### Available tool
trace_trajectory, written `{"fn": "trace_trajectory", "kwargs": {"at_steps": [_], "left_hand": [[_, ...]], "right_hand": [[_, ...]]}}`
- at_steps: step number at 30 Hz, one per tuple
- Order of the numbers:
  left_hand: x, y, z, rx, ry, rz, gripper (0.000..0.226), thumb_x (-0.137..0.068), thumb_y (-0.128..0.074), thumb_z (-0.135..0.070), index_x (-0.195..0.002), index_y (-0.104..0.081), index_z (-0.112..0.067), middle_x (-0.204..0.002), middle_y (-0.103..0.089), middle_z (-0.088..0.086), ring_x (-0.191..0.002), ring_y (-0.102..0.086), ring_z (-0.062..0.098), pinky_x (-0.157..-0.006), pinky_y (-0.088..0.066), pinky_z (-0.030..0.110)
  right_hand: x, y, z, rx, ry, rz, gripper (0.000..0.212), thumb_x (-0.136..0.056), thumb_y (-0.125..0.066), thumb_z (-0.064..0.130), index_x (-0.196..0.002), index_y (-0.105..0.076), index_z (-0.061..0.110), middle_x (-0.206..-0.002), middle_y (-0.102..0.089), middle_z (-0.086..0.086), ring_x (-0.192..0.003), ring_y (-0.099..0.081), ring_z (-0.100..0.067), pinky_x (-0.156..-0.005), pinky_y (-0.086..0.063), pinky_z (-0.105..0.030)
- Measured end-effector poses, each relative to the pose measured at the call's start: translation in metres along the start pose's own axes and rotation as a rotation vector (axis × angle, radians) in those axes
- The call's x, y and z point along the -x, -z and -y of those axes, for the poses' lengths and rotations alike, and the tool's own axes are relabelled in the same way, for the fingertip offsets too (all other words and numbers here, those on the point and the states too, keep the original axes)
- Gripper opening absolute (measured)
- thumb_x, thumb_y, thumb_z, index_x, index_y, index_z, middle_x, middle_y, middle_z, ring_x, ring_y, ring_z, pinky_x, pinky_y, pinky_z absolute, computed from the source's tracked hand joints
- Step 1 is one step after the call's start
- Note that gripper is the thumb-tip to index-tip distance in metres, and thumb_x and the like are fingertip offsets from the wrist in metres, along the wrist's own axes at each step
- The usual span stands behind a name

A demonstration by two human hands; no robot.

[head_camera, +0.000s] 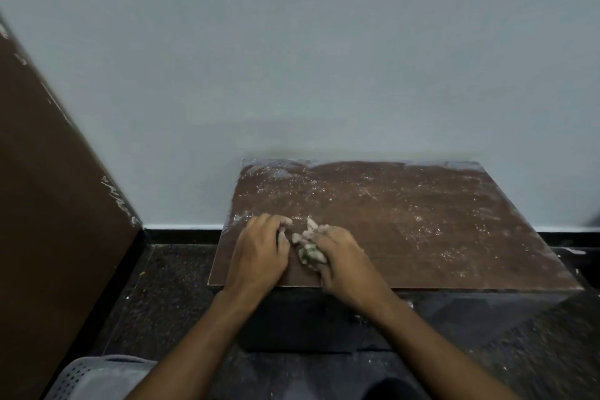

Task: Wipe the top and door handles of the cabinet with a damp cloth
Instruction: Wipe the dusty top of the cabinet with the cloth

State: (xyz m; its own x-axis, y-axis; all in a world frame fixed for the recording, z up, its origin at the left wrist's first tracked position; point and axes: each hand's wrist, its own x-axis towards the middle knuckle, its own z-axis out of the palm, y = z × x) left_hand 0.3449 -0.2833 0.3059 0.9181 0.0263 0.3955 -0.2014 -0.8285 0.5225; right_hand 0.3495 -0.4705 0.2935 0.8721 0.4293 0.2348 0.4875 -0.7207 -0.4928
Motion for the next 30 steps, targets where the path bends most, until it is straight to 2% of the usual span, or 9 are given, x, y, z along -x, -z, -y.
{"fn": "trace_trajectory", "kwargs": {"at_steps": [4, 6, 9, 13, 16, 18, 24, 28, 30], "left_hand": [[0.008, 0.009, 0.007, 0.005, 0.013, -0.025, 0.021, -0.088, -0.057, -0.014, -0.106, -0.064, -0.024, -0.102, -0.061, -0.013, -0.099, -0.053, 0.006, -0.088, -0.046, 0.025], [0.014, 0.014, 0.013, 0.029, 0.047, -0.062, 0.021, -0.088, -0.058, -0.015, -0.105, -0.064, -0.025, -0.103, -0.061, -0.014, -0.100, -0.052, 0.003, -0.089, -0.046, 0.024], [0.016, 0.019, 0.021, 0.030, 0.115, -0.142, 0.020, -0.086, -0.059, -0.011, -0.103, -0.064, -0.021, -0.101, -0.062, -0.011, -0.098, -0.052, 0.007, -0.088, -0.047, 0.029], [0.014, 0.023, 0.031, -0.014, 0.199, -0.161, 0.020, -0.085, -0.060, -0.011, -0.104, -0.064, -0.016, -0.100, -0.063, -0.002, -0.099, -0.053, 0.017, -0.089, -0.047, 0.036], [0.018, 0.025, 0.041, -0.009, 0.219, -0.146, 0.023, -0.085, -0.061, -0.014, -0.106, -0.064, -0.020, -0.103, -0.062, -0.007, -0.100, -0.050, 0.012, -0.090, -0.048, 0.035], [0.021, 0.026, 0.045, 0.014, 0.229, -0.148, 0.023, -0.085, -0.061, -0.013, -0.106, -0.065, -0.022, -0.103, -0.062, -0.010, -0.100, -0.050, 0.009, -0.090, -0.049, 0.035], [0.017, 0.019, 0.039, 0.022, 0.177, -0.128, 0.019, -0.086, -0.060, -0.012, -0.103, -0.064, -0.020, -0.101, -0.061, -0.007, -0.099, -0.052, 0.014, -0.089, -0.049, 0.042], [0.017, 0.019, 0.027, 0.060, 0.099, -0.124, 0.021, -0.086, -0.059, -0.011, -0.103, -0.064, -0.023, -0.104, -0.060, -0.012, -0.102, -0.051, 0.007, -0.092, -0.047, 0.034], [0.017, 0.018, 0.021, 0.066, 0.068, -0.089, 0.021, -0.086, -0.060, -0.011, -0.103, -0.064, -0.023, -0.104, -0.060, -0.012, -0.103, -0.052, 0.008, -0.093, -0.046, 0.034]], "right_hand": [[-0.034, 0.017, -0.029, 0.063, -0.216, -0.103, 0.038, -0.102, -0.055, 0.019, -0.139, -0.056, 0.014, -0.142, -0.055, -0.005, -0.134, -0.041, -0.022, -0.118, -0.029, -0.031], [-0.044, 0.010, -0.021, 0.084, -0.235, -0.120, 0.040, -0.103, -0.053, 0.022, -0.142, -0.052, 0.014, -0.144, -0.053, -0.004, -0.136, -0.038, -0.023, -0.120, -0.027, -0.035], [-0.051, -0.018, 0.020, -0.018, -0.124, -0.061, 0.041, -0.099, -0.058, 0.019, -0.140, -0.056, 0.019, -0.141, -0.055, -0.005, -0.133, -0.040, -0.024, -0.118, -0.029, -0.037], [-0.059, -0.037, 0.050, -0.052, 0.124, 0.078, 0.044, -0.092, -0.060, 0.008, -0.136, -0.060, 0.011, -0.138, -0.056, -0.012, -0.133, -0.044, -0.029, -0.118, -0.032, -0.036], [-0.072, -0.016, 0.015, -0.050, -0.097, -0.038, 0.033, -0.099, -0.057, 0.014, -0.131, -0.063, 0.020, -0.138, -0.057, -0.006, -0.130, -0.046, -0.023, -0.114, -0.037, -0.039], [-0.075, -0.009, 0.000, 0.045, -0.230, -0.099, 0.037, -0.103, -0.051, 0.020, -0.140, -0.056, 0.017, -0.140, -0.054, -0.007, -0.131, -0.043, -0.023, -0.116, -0.034, -0.039], [-0.042, -0.039, 0.043, -0.048, 0.163, 0.088, 0.050, -0.091, -0.062, 0.009, -0.140, -0.057, 0.015, -0.142, -0.055, -0.007, -0.134, -0.044, -0.023, -0.119, -0.034, -0.037], [-0.060, -0.013, 0.001, -0.046, -0.114, -0.092, 0.041, -0.098, -0.056, 0.009, -0.138, -0.059, 0.017, -0.142, -0.054, -0.006, -0.132, -0.042, -0.023, -0.117, -0.035, -0.037], [-0.056, -0.010, -0.001, -0.007, -0.158, -0.114, 0.044, -0.099, -0.056, 0.012, -0.143, -0.054, 0.016, -0.146, -0.051, -0.007, -0.135, -0.039, -0.023, -0.119, -0.031, -0.036]]}}
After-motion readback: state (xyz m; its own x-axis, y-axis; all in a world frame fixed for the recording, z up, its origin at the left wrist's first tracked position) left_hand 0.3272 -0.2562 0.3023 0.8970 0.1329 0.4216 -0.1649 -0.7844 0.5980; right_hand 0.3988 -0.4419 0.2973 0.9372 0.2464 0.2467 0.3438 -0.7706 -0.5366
